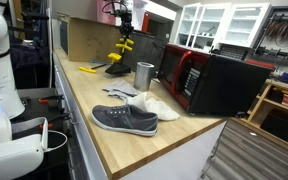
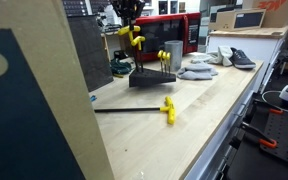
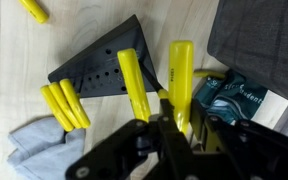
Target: Put the objects together on the counter
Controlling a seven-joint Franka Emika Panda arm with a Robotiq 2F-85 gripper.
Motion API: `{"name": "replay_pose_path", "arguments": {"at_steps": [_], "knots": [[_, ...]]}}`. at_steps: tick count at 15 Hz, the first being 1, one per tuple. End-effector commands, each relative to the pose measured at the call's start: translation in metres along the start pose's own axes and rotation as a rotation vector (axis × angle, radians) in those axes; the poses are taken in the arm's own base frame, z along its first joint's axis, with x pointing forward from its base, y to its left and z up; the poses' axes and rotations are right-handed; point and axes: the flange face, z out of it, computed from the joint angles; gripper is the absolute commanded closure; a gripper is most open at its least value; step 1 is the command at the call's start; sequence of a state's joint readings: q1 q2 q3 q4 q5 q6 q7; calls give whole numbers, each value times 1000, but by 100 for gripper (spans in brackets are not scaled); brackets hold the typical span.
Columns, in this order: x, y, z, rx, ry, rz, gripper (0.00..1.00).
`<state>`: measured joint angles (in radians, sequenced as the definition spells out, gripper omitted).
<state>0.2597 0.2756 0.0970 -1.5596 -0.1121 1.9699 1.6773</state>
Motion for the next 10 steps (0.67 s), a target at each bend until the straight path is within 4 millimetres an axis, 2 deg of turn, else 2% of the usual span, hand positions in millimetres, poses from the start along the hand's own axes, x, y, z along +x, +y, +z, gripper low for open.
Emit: {"name": "replay_pose_path", "arguments": {"at_steps": [1,4,10], "knots": [[-4,18,-45,24,64,-74,94],[-9,25,-49,62,121,-151,94],[-4,36,-19,159,99,-175,94]]}}
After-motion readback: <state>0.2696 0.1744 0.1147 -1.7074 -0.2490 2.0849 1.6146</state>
